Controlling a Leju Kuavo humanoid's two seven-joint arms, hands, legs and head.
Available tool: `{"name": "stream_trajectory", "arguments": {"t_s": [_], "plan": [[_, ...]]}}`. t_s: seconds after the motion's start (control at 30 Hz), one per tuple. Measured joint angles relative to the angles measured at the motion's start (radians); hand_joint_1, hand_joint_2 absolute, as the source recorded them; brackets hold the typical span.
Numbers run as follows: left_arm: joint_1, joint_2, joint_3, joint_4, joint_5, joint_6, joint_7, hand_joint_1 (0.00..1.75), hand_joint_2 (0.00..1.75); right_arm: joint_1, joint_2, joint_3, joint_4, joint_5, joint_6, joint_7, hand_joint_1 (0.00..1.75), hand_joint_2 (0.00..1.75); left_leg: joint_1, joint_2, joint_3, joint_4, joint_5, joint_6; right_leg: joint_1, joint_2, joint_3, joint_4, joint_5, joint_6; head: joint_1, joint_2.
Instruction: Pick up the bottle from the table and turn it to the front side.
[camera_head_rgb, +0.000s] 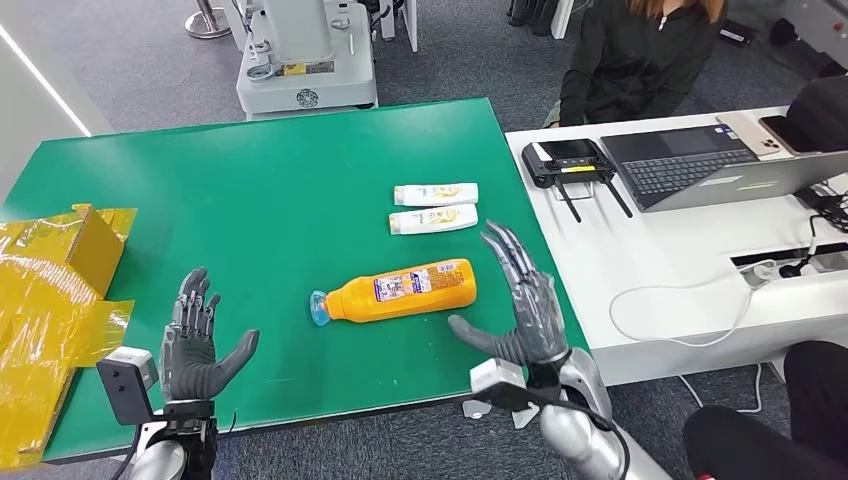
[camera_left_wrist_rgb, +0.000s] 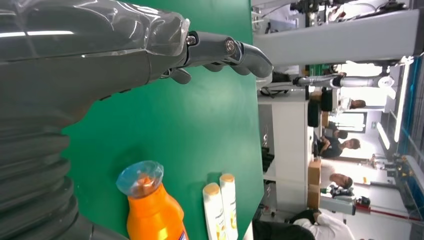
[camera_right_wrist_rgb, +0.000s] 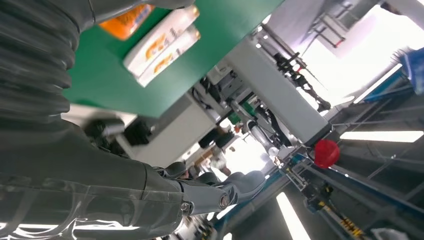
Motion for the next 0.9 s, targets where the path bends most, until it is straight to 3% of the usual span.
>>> {"name": "stream_trajectory", "arguments": {"t_s": [0.1,0.3,0.4,0.47,0.63,0.8,0.9], "plan": [[-0.01,-0.003,-0.004,0.017,-0.002,-0.011,0.0,0.0,1.75,-0.075,0.011,0.002,0.074,0.064,0.009,0.024,0.0,1.75,0.0,-0.001,0.0,0.0,0.001,0.0,0.0,0.0,0.0,0.0,0.0,0.0,0.0,0.0],[-0.016,-0.004,-0.007,0.028,-0.004,-0.019,0.0,0.0,1.75,-0.117,0.019,0.01,0.116,0.098,0.034,0.043,0.0,1.75,0.0,0.0,0.0,0.0,0.001,0.0,0.0,0.0,0.0,0.0,0.001,0.0,0.0,0.0],[-0.037,-0.007,-0.013,0.055,-0.008,-0.046,0.005,0.0,1.75,-0.249,0.054,0.06,0.266,0.119,0.172,0.089,0.0,1.75,0.0,0.0,0.0,0.0,0.001,0.0,0.0,0.0,0.0,0.0,0.001,-0.001,0.0,0.0],[-0.049,-0.011,-0.015,0.07,-0.015,-0.065,0.013,0.0,1.75,-0.331,0.081,0.097,0.371,0.066,0.291,0.099,0.0,1.75,0.0,-0.001,0.0,0.0,0.001,0.0,0.0,-0.001,0.0,0.0,0.001,-0.001,0.0,0.0],[-0.054,-0.014,-0.016,0.077,-0.024,-0.075,0.025,0.0,1.75,-0.374,0.106,0.12,0.438,-0.05,0.4,0.077,0.0,1.75,0.0,-0.001,0.0,0.0,0.001,0.0,0.0,-0.001,-0.001,0.0,0.0,0.0,0.0,0.0],[-0.059,-0.012,-0.017,0.082,-0.024,-0.092,0.039,0.0,1.75,-0.379,0.127,0.122,0.475,-0.398,0.724,0.037,0.0,1.75,0.0,-0.001,-0.001,0.0,0.001,0.0,0.0,-0.001,0.0,0.0,0.0,0.0,0.0,0.0],[-0.062,-0.01,-0.017,0.085,-0.012,-0.103,0.048,0.0,1.75,-0.385,0.132,0.123,0.497,-0.499,0.786,0.037,0.0,1.75,0.0,-0.002,-0.001,0.0,0.001,0.0,0.0,-0.002,0.0,0.0,0.0,0.0,0.0,0.0]]}}
